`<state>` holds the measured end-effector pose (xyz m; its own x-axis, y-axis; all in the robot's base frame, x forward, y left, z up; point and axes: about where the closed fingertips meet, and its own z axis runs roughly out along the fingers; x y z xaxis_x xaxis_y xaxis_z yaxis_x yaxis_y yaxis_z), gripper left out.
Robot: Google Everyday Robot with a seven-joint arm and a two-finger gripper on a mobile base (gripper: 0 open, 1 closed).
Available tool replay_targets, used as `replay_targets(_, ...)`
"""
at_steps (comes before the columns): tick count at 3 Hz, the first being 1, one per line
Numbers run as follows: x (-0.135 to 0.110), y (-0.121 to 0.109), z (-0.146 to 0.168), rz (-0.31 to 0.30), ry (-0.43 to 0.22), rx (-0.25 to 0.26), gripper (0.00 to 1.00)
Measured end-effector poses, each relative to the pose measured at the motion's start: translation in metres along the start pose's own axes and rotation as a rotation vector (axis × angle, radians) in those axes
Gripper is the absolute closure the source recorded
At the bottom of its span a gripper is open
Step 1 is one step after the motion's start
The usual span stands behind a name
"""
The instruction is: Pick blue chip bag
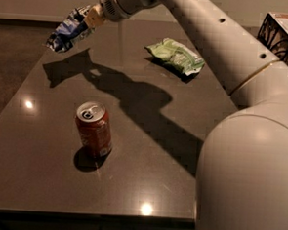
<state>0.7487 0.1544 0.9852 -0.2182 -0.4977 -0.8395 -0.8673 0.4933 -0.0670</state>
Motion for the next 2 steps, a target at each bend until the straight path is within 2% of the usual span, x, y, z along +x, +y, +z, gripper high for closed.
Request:
replay_targets(1, -0.0109, 0.0012, -0.0423, -0.002, -0.051, 0.035, 1.0)
replay_targets(2, -0.0111, 0.001, -0.0441, -0.002, -0.052, 0.037, 1.0)
